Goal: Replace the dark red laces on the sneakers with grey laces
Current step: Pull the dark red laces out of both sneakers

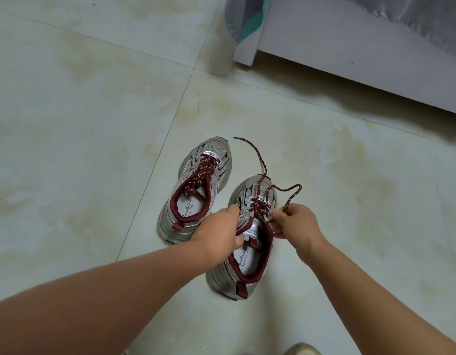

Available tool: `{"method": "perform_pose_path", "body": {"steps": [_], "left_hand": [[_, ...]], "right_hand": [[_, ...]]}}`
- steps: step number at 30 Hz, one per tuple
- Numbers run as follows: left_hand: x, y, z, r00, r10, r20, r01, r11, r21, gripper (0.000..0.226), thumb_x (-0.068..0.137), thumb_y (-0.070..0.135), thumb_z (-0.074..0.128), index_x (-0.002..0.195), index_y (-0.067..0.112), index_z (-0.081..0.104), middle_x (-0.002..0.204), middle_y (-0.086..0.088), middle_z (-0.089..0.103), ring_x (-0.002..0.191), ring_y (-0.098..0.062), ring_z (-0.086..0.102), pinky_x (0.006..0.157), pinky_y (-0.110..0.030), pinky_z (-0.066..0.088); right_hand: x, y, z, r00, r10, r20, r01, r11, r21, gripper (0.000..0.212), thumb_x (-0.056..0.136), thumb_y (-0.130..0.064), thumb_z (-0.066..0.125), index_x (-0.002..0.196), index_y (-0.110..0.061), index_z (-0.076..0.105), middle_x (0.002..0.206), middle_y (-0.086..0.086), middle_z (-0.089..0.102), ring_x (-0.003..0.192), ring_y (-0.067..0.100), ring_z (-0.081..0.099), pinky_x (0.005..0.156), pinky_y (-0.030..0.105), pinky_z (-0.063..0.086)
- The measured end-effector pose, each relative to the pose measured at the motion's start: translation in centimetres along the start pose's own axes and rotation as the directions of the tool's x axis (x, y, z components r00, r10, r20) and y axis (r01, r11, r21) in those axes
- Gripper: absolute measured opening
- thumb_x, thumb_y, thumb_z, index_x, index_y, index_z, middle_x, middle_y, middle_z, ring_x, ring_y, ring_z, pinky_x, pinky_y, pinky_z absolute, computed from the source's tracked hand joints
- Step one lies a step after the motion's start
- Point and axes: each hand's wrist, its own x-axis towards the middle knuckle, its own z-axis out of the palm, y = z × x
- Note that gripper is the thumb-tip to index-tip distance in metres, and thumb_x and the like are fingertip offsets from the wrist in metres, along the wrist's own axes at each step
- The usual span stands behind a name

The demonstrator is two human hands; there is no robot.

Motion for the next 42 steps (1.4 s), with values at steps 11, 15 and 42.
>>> {"method": "perform_pose_path", "body": {"steps": [11, 15, 42], "left_hand": [[0.2, 1.1, -1.4, 0.982, 0.183, 0.038, -0.187, 0.946, 0.266, 0.069, 0.086, 0.016, 0.054, 0.143, 0.031, 0.018, 0.12, -0.008, 0.031, 0.091, -0.024, 0.046, 0.064, -0.03, 0.034], [0.1, 1.4, -1.2, 0.991, 0.133, -0.028, -0.122, 0.962, 0.243, 0.047, 0.086, 0.018, 0.055, 0.127, 0.017, 0.032, 0.119, -0.008, 0.033, 0.101, -0.025, 0.047, 0.063, -0.03, 0.035], [0.0, 0.3, -0.1, 0.997, 0.071, -0.043, -0.07, 0.997, 0.045, 0.027, 0.084, 0.018, 0.056, 0.104, 0.013, 0.039, 0.109, -0.004, 0.038, 0.083, -0.019, 0.042, 0.069, -0.025, 0.03]], "right_hand": [[0.9, -0.9, -3.1, 0.975, -0.039, -0.217, -0.024, 0.96, -0.278, 0.033, 0.093, -0.035, 0.049, 0.079, -0.005, 0.051, 0.073, 0.01, 0.053, 0.079, 0.035, 0.056, 0.075, 0.042, 0.048], [0.0, -1.4, -1.9, 0.945, -0.263, -0.192, 0.121, 0.83, -0.544, 0.025, 0.092, -0.03, 0.053, 0.102, -0.008, 0.05, 0.098, 0.009, 0.053, 0.096, 0.033, 0.054, 0.072, 0.032, 0.035], [0.4, -2.9, 1.2, 0.927, -0.358, 0.115, 0.367, 0.797, -0.479, 0.009, 0.085, -0.013, 0.05, 0.094, -0.014, 0.053, 0.096, 0.003, 0.056, 0.09, 0.023, 0.051, 0.074, 0.03, 0.039]]}}
